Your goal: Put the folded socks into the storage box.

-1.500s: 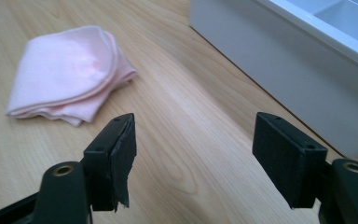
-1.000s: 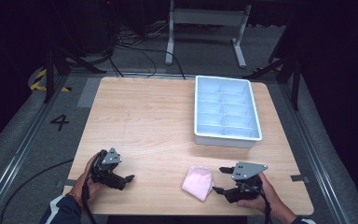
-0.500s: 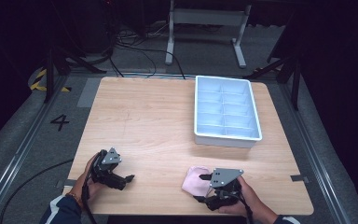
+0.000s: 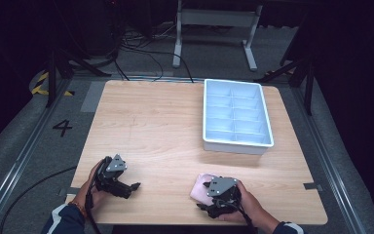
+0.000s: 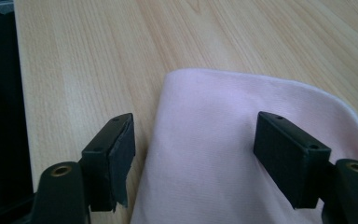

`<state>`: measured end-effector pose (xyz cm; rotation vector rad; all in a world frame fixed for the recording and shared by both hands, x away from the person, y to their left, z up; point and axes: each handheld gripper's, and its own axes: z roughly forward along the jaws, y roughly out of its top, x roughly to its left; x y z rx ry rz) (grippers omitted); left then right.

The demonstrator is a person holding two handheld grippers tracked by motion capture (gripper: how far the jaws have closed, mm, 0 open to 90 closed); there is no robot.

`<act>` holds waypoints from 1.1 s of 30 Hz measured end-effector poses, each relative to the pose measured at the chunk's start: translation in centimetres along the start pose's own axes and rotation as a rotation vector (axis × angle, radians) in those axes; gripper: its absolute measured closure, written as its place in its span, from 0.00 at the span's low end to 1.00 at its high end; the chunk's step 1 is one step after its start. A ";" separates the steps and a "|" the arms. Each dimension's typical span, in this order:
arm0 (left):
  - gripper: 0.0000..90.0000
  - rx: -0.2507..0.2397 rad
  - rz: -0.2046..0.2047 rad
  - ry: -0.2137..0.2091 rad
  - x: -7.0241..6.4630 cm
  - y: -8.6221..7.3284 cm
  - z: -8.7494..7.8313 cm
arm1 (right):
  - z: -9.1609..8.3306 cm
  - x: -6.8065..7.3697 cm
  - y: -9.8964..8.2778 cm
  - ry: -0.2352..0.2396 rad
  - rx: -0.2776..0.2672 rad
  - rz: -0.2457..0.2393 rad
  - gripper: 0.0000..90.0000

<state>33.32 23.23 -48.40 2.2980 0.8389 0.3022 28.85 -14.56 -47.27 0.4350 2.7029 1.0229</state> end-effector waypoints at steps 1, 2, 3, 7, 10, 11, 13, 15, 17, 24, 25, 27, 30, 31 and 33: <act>0.00 0.002 -0.002 0.000 0.0 0.0 0.0 | 0.0 -0.1 -0.1 0.006 -0.008 0.002 0.33; 0.00 0.000 0.000 0.000 0.0 0.0 0.0 | 0.0 -0.3 -0.2 0.011 -0.014 0.002 0.34; 0.00 0.002 -0.002 0.000 0.0 0.0 0.0 | 0.1 -0.5 -0.3 0.016 -0.016 0.010 0.37; 0.00 0.007 -0.001 0.002 0.0 0.0 -0.1 | -0.1 -1.3 -0.3 0.022 -0.014 0.010 0.51; 0.00 0.007 -0.001 0.002 0.0 0.0 -0.1 | -0.2 -1.6 -0.2 0.015 -0.008 0.014 0.63; 0.00 0.007 -0.001 0.002 0.0 0.0 -0.1 | -0.2 -1.7 -0.3 0.003 -0.006 0.009 0.66; 0.00 0.007 -0.001 0.002 0.0 0.0 -0.1 | -0.2 -1.9 -0.3 -0.005 -0.008 0.012 0.73; 0.00 0.007 -0.001 0.002 0.0 0.0 -0.1 | -0.2 -2.0 -0.2 0.001 -0.003 0.009 0.76; 0.00 0.007 -0.001 0.002 0.0 0.0 -0.1 | -0.2 -2.1 -0.2 -0.009 -0.002 0.004 0.78; 0.00 0.006 0.001 0.001 0.0 0.0 -0.1 | -0.3 -2.3 -0.4 -0.014 -0.015 -0.010 0.84; 0.00 0.006 0.000 0.001 0.0 0.0 -0.1 | -0.4 -2.3 -0.5 -0.017 -0.015 -0.015 0.85; 0.00 0.006 0.000 0.001 0.0 0.0 -0.1 | -0.5 -2.3 -0.6 -0.022 -0.017 -0.016 0.86; 0.00 0.005 0.002 -0.003 0.1 0.0 0.0 | -0.7 -2.4 -0.7 -0.020 -0.019 -0.023 0.86; 0.00 0.004 -0.001 -0.005 0.0 0.0 0.0 | -0.7 -2.4 -0.7 -0.016 -0.019 -0.024 0.86; 0.00 0.003 -0.001 -0.006 0.0 0.0 0.0 | -0.9 -2.5 -0.8 -0.010 -0.019 -0.024 0.87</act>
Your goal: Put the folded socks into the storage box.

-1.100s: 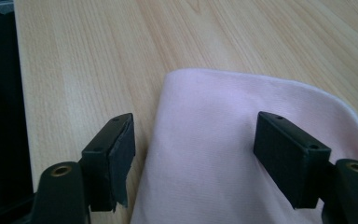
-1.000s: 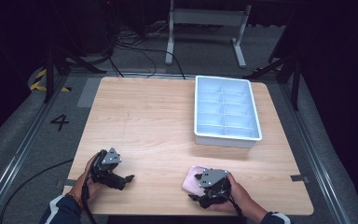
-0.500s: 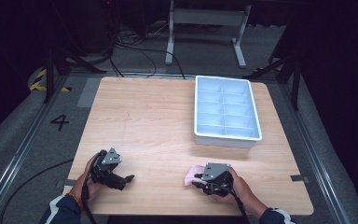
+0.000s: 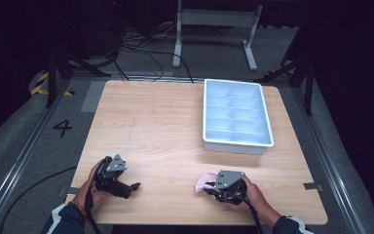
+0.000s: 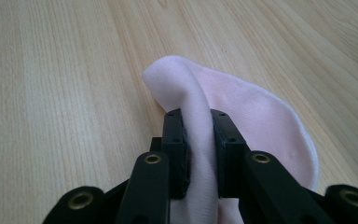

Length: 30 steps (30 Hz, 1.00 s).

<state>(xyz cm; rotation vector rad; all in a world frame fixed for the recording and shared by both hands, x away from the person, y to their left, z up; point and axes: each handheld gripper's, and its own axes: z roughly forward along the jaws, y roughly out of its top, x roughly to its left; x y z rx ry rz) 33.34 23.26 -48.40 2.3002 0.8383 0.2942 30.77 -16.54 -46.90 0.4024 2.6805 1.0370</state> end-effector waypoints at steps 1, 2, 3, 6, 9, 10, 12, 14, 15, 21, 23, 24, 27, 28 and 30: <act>0.00 0.001 0.000 0.001 0.0 0.0 0.0 | -0.1 -0.1 0.0 0.006 -0.003 0.001 0.87; 0.00 0.001 0.001 -0.002 0.0 0.0 0.0 | -0.1 -0.1 -0.1 0.006 -0.004 0.003 0.87; 0.00 0.003 0.007 -0.001 0.1 0.0 0.0 | -0.2 -0.1 -0.1 0.004 -0.003 0.003 0.87; 0.00 0.003 0.006 -0.001 0.1 0.0 0.0 | -0.6 -0.3 -0.2 0.003 -0.016 0.008 0.87; 0.00 0.003 0.007 -0.001 0.1 0.0 0.0 | -1.1 -0.4 -0.1 0.001 -0.033 0.014 0.87; 0.00 0.004 0.006 -0.001 0.1 0.0 0.0 | -1.3 -0.4 -0.1 0.001 -0.036 0.016 0.87; 0.00 0.005 0.007 -0.002 0.1 0.0 0.0 | -1.6 -0.6 -0.2 0.001 -0.045 0.023 0.87; 0.00 0.004 0.007 -0.002 0.1 0.0 0.0 | -1.9 -0.7 -0.3 0.004 -0.055 0.028 0.87; 0.00 0.004 0.007 -0.002 0.1 0.0 0.0 | -1.9 -0.7 -0.3 0.004 -0.055 0.028 0.87; 0.00 0.002 0.006 -0.002 0.1 0.0 0.0 | -3.2 -1.0 -0.3 -0.009 -0.089 0.032 0.87; 0.00 0.002 0.006 -0.001 0.1 0.0 0.0 | -3.7 -1.1 -0.3 -0.010 -0.104 0.042 0.87; 0.00 0.002 0.006 -0.001 0.1 0.0 0.0 | -4.0 -1.1 -0.3 -0.012 -0.108 0.041 0.87; 0.00 0.001 0.006 -0.001 0.0 0.0 0.0 | -4.6 -1.2 -0.4 -0.019 -0.120 0.041 0.87; 0.00 0.002 0.008 0.000 0.1 0.0 0.0 | -4.8 -1.2 -0.4 -0.023 -0.122 0.041 0.87; 0.00 0.002 0.008 0.000 0.1 0.0 0.0 | -5.6 -1.4 -0.6 -0.032 -0.139 0.045 0.87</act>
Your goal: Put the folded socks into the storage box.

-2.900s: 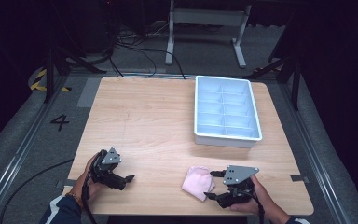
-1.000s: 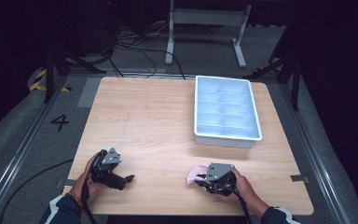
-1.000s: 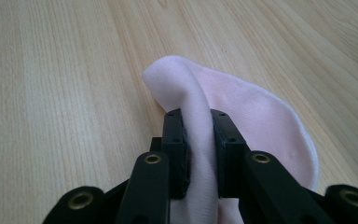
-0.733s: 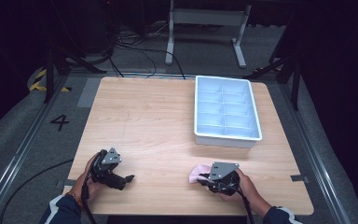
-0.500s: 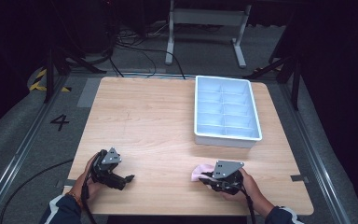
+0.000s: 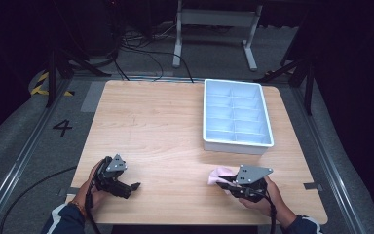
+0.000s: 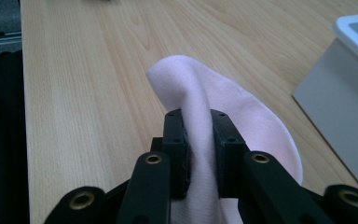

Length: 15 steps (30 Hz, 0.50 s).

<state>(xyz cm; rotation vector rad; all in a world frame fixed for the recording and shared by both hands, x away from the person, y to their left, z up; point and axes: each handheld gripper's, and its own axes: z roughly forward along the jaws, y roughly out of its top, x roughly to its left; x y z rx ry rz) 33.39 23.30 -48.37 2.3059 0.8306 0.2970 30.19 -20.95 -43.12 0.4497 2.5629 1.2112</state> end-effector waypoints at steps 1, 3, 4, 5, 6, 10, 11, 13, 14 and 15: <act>0.00 0.000 0.000 0.000 0.0 0.0 0.0 | -0.2 -0.1 0.0 0.000 -0.006 0.004 0.87; 0.00 0.000 0.000 0.000 0.0 0.0 0.0 | -0.4 -0.2 -0.1 -0.006 -0.011 0.006 0.87; 0.00 0.000 -0.001 0.000 0.0 0.0 0.0 | -0.8 -0.4 -0.3 -0.014 -0.015 0.012 0.87; 0.00 0.000 -0.001 0.000 0.0 0.0 0.0 | -1.1 -0.6 -0.4 -0.017 -0.018 0.018 0.87; 0.00 0.000 -0.001 0.000 0.0 0.0 0.0 | -1.1 -0.6 -0.4 -0.017 -0.018 0.018 0.87; 0.00 -0.002 -0.001 0.003 0.0 0.0 0.0 | -2.1 -1.0 -0.6 -0.038 -0.035 0.036 0.87; 0.00 -0.001 -0.003 0.003 0.0 0.0 0.0 | -2.4 -1.2 -0.6 -0.044 -0.042 0.039 0.87; 0.00 -0.002 -0.003 0.003 0.0 0.0 0.0 | -3.0 -1.4 -0.6 -0.053 -0.054 0.040 0.87; 0.00 -0.002 -0.003 0.003 0.0 0.0 0.0 | -3.3 -1.4 -0.6 -0.056 -0.056 0.044 0.87; 0.00 -0.002 -0.002 0.003 0.0 0.0 0.0 | -3.6 -1.5 -0.7 -0.060 -0.059 0.047 0.87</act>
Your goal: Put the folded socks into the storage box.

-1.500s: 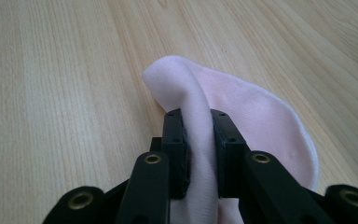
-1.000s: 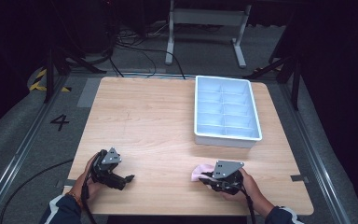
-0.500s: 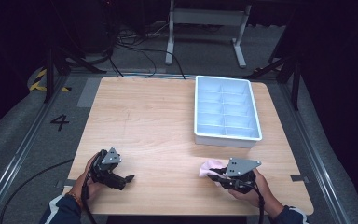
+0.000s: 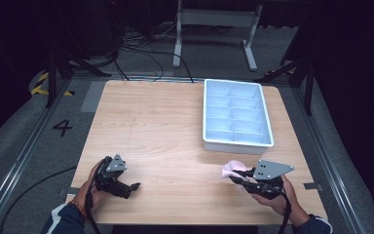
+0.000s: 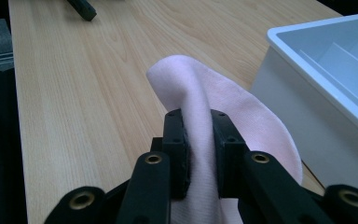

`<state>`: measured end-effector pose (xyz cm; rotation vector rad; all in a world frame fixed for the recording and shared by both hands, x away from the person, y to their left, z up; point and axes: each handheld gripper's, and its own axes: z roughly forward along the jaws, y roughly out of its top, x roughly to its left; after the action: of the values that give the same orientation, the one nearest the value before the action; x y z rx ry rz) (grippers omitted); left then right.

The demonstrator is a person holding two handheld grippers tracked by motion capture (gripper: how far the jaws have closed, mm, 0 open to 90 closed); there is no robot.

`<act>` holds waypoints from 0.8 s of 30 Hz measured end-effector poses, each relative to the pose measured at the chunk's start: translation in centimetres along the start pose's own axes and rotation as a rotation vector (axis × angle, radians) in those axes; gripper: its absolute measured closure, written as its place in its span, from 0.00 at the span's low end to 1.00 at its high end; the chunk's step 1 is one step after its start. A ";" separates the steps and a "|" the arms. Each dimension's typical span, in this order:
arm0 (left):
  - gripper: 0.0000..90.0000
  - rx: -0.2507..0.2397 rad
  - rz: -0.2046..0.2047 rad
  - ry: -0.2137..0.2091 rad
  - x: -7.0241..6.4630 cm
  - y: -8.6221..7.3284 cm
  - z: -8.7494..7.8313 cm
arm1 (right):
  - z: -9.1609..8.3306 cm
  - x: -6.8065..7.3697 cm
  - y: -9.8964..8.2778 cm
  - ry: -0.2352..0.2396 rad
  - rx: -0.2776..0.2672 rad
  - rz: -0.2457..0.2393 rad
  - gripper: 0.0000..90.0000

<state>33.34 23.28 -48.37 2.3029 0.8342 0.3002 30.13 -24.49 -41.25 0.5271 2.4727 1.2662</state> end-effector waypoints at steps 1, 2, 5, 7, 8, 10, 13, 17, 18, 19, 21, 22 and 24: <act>0.00 0.000 0.000 0.000 0.0 0.0 0.0 | -0.3 -0.1 0.0 -0.003 -0.006 0.003 0.87; 0.00 0.002 0.000 -0.001 0.0 0.0 0.0 | -0.5 -0.2 0.0 -0.010 -0.006 0.004 0.87; 0.00 0.000 0.000 0.000 0.0 0.0 0.0 | -1.2 -0.5 0.1 -0.023 -0.021 0.004 0.87; 0.00 0.000 -0.001 0.000 0.0 0.0 0.0 | -1.8 -0.8 0.2 -0.037 -0.035 0.009 0.87; 0.00 0.000 0.000 0.000 0.0 0.0 0.0 | -2.1 -1.0 0.3 -0.044 -0.043 0.011 0.87; 0.00 0.003 0.000 -0.001 0.0 0.0 0.0 | -2.7 -1.3 0.5 -0.053 -0.057 0.025 0.87; 0.00 0.004 -0.001 0.000 0.0 0.0 0.0 | -3.5 -1.6 0.8 -0.077 -0.079 0.021 0.87; 0.00 0.002 -0.001 0.000 0.0 0.0 0.0 | -4.6 -2.2 1.0 -0.101 -0.111 0.027 0.87; 0.00 0.000 -0.001 0.000 0.0 0.0 0.0 | -4.7 -2.4 1.0 -0.108 -0.115 0.027 0.87; 0.00 0.002 0.001 0.003 0.0 0.0 0.0 | -5.0 -2.6 1.1 -0.117 -0.121 0.028 0.87; 0.00 0.003 0.003 0.003 0.0 0.0 0.0 | -5.3 -3.0 1.2 -0.128 -0.130 0.028 0.87; 0.00 0.004 0.001 0.001 0.0 0.0 0.0 | -5.4 -3.1 1.2 -0.133 -0.134 0.031 0.87; 0.00 0.002 -0.001 -0.002 0.0 0.0 0.0 | -5.7 -3.4 1.3 -0.142 -0.142 0.035 0.87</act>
<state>33.37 23.29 -48.38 2.3039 0.8351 0.2974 30.92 -29.37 -36.65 0.6039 2.2480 1.3556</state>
